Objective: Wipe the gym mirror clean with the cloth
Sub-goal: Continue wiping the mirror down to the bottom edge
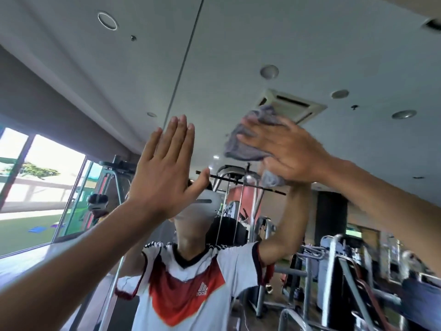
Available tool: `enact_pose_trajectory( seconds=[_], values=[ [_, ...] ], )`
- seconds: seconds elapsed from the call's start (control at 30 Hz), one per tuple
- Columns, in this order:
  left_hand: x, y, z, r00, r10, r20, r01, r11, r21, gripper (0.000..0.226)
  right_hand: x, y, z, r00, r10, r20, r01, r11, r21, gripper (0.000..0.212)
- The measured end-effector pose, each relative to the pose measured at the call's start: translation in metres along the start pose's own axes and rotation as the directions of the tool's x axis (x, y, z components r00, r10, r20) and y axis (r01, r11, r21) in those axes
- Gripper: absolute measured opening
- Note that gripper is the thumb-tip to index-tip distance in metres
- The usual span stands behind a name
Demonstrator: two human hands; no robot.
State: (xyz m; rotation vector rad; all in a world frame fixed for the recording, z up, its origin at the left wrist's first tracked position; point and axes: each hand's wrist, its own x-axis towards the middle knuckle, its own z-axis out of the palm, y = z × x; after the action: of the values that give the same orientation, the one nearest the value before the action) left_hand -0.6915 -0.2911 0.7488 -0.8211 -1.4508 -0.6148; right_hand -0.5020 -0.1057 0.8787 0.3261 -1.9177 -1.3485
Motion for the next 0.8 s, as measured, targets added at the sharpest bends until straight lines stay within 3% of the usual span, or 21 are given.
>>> enact_pose_trajectory(
  seconds=[0.03,0.1,0.2,0.27,0.3,0.33,0.4,0.43,0.5,0.57,0.63,0.73,0.77,0.8],
  values=[
    [-0.004,0.0,0.001,1.0,-0.002,-0.001,0.002,1.0,0.006,0.083,-0.006,0.016,0.0,0.999,0.038,-0.001,-0.038,0.999,-0.012,0.063],
    [-0.011,0.001,0.004,1.0,-0.003,-0.008,0.003,1.0,0.005,0.082,-0.001,0.043,-0.006,0.963,0.267,-0.04,-0.267,0.964,0.015,0.066],
    [-0.021,0.001,0.004,1.0,-0.009,-0.029,0.009,1.0,-0.001,0.08,0.05,0.037,-0.01,0.74,0.66,-0.13,-0.649,0.751,0.121,0.068],
    [-0.024,0.001,0.003,0.999,-0.011,-0.033,0.011,1.0,-0.006,0.08,0.082,0.008,-0.008,0.642,0.745,-0.181,-0.736,0.665,0.127,0.069],
    [-0.025,0.001,0.003,0.999,-0.017,-0.033,0.016,1.0,-0.007,0.08,0.09,-0.01,-0.005,0.67,0.717,-0.191,-0.709,0.695,0.121,0.069],
    [-0.026,0.001,0.002,0.999,-0.023,-0.036,0.023,1.0,-0.006,0.081,0.09,-0.03,0.0,0.751,0.635,-0.182,-0.625,0.772,0.113,0.069],
    [-0.032,0.001,0.002,0.999,-0.028,-0.046,0.028,1.0,0.004,0.08,0.069,-0.056,0.007,0.932,0.345,-0.111,-0.339,0.938,0.073,0.066],
    [-0.036,0.0,0.002,0.999,-0.025,-0.049,0.025,1.0,0.015,0.08,0.053,-0.057,0.009,0.974,0.214,-0.07,-0.21,0.976,0.061,0.064],
    [-0.046,-0.001,0.003,0.998,-0.021,-0.054,0.022,0.999,0.032,0.08,0.027,-0.035,0.006,0.994,0.107,-0.011,-0.106,0.994,0.038,0.063],
    [-0.057,0.001,0.004,0.998,-0.019,-0.066,0.021,0.999,0.025,0.08,0.017,-0.004,0.001,0.975,0.222,-0.014,-0.222,0.975,0.024,0.065],
    [-0.07,0.004,0.005,0.997,-0.015,-0.075,0.016,1.0,0.014,0.079,0.027,0.012,-0.006,0.869,0.49,-0.064,-0.485,0.871,0.083,0.067],
    [-0.085,0.007,0.003,0.996,-0.026,-0.086,0.027,1.0,0.006,0.077,0.076,-0.017,-0.007,0.597,0.785,-0.165,-0.773,0.618,0.142,0.066],
    [-0.086,0.007,0.003,0.996,-0.029,-0.084,0.03,1.0,0.006,0.077,0.091,-0.036,-0.004,0.57,0.799,-0.193,-0.79,0.597,0.142,0.066],
    [-0.087,0.006,0.003,0.997,-0.032,-0.076,0.032,0.999,0.002,0.078,0.101,-0.058,0.002,0.596,0.775,-0.208,-0.766,0.627,0.142,0.065]
  ],
)
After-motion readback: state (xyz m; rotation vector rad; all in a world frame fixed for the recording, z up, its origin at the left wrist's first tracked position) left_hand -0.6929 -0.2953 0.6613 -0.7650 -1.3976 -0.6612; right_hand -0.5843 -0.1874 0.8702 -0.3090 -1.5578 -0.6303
